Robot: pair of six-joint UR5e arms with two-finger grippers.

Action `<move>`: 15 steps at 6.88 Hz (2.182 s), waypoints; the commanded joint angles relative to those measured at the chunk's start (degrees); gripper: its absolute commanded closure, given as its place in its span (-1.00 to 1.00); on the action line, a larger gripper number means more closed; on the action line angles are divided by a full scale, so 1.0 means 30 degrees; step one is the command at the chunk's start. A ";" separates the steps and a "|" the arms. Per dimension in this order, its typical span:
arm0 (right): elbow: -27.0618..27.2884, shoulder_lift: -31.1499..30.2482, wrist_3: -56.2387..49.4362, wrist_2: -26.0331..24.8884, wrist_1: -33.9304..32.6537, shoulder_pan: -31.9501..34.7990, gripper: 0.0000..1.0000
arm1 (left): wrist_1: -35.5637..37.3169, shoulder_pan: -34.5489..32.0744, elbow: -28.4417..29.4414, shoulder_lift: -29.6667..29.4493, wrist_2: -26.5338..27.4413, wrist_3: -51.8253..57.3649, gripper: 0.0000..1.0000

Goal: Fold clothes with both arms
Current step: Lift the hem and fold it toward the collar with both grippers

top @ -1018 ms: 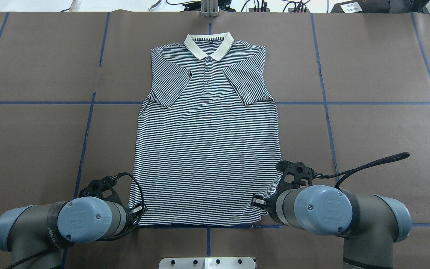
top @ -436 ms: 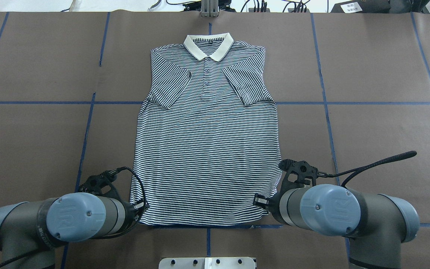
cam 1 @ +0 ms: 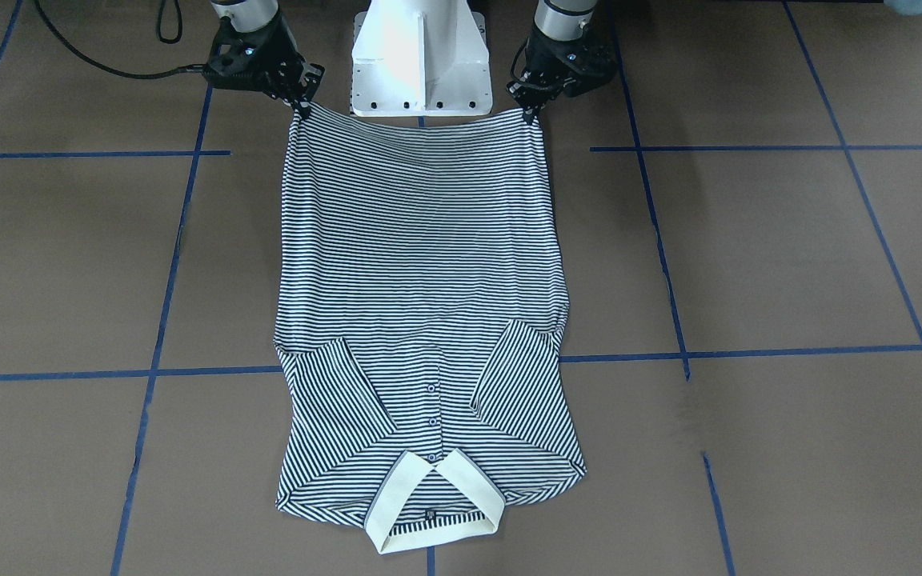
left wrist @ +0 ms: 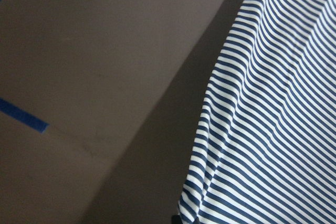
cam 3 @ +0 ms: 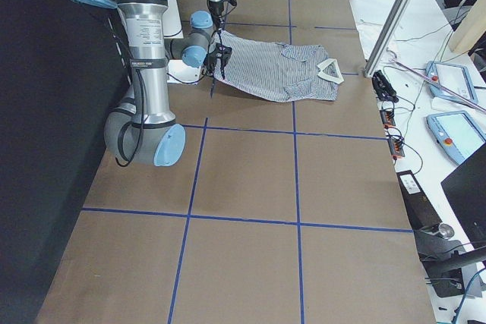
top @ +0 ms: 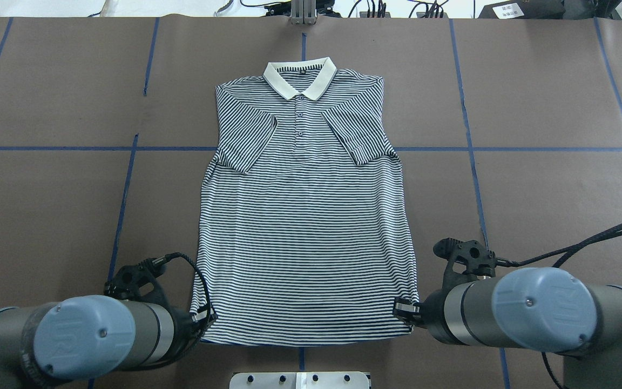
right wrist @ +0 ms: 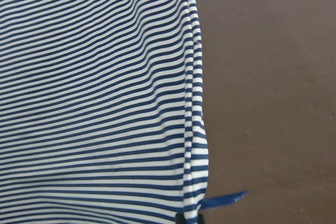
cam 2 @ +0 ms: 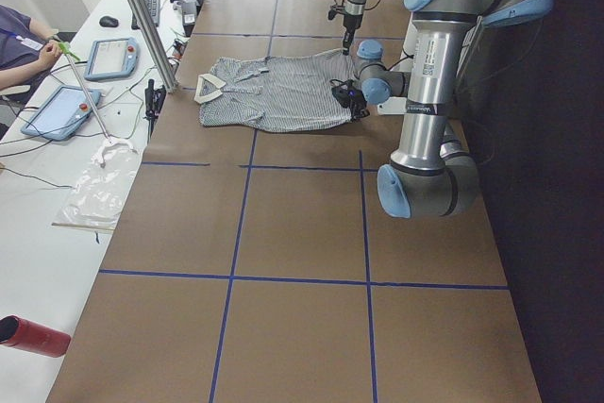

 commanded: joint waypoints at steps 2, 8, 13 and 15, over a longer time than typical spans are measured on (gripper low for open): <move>0.1956 -0.1119 -0.0088 0.1760 -0.0015 0.0166 1.00 | 0.2581 0.2270 -0.3932 -0.0253 -0.0141 -0.0856 1.00; -0.6602 0.6277 -1.0479 0.1643 0.0043 0.8682 1.00 | 0.1738 -0.6186 0.0326 -0.2447 -0.0464 0.2833 1.00; -1.6601 1.1119 -1.0723 0.1526 0.5366 1.0452 1.00 | -0.7280 -1.1321 1.1307 -0.5404 -0.1460 0.4531 1.00; -1.8895 1.1858 -1.0694 0.1526 0.6777 1.0803 1.00 | -0.9569 -1.1471 1.3897 -0.5645 -0.1402 0.4533 1.00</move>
